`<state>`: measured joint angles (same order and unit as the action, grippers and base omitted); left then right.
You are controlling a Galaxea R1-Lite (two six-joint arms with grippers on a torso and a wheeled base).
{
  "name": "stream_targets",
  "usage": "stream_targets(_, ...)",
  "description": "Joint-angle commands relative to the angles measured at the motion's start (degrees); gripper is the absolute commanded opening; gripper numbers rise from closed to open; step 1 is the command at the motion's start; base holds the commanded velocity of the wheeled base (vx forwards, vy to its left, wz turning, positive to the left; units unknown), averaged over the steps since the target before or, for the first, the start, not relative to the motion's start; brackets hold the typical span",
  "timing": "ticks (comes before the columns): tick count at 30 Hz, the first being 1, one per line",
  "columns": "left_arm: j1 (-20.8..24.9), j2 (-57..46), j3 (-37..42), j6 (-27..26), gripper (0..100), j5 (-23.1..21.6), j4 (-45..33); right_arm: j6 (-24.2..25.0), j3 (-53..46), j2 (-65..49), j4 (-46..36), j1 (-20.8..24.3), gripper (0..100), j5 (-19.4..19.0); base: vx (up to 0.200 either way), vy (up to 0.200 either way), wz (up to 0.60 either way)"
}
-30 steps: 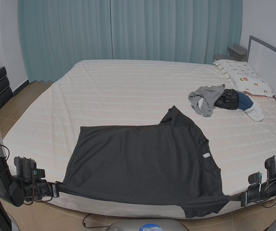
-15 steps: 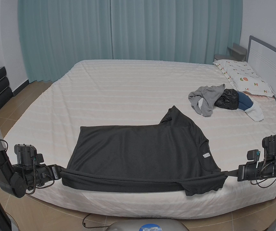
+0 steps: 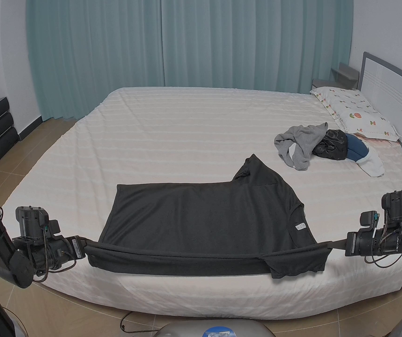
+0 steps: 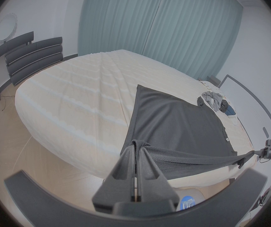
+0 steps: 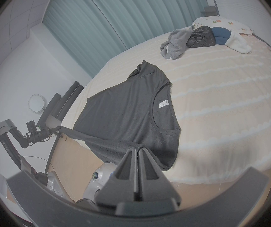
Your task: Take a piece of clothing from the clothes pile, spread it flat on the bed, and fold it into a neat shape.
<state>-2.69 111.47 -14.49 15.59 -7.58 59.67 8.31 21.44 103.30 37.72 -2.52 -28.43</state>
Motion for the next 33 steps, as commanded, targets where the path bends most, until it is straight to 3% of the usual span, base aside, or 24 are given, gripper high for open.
stream_targets(1,0.1,-0.4,-0.8,0.1,0,-0.2,-0.7,0.1,0.5,0.8,0.2,0.1,0,0.1,0.0,0.0,0.0)
stream_targets(16,0.7,11.0,-9.7,3.7,0,-0.2,-0.9,0.4,9.7,12.4,-0.4,0.2,0,0.3,0.0,0.0,0.0)
stream_targets(24,1.1,14.7,-14.1,5.2,0,0.0,-1.0,4.8,14.5,18.2,0.3,1.7,0,2.0,0.0,0.0,0.0)
stream_targets(33,1.1,17.6,-17.1,6.4,0,0.0,-2.3,5.3,17.8,21.9,0.4,2.2,0,1.9,0.0,0.0,0.0)
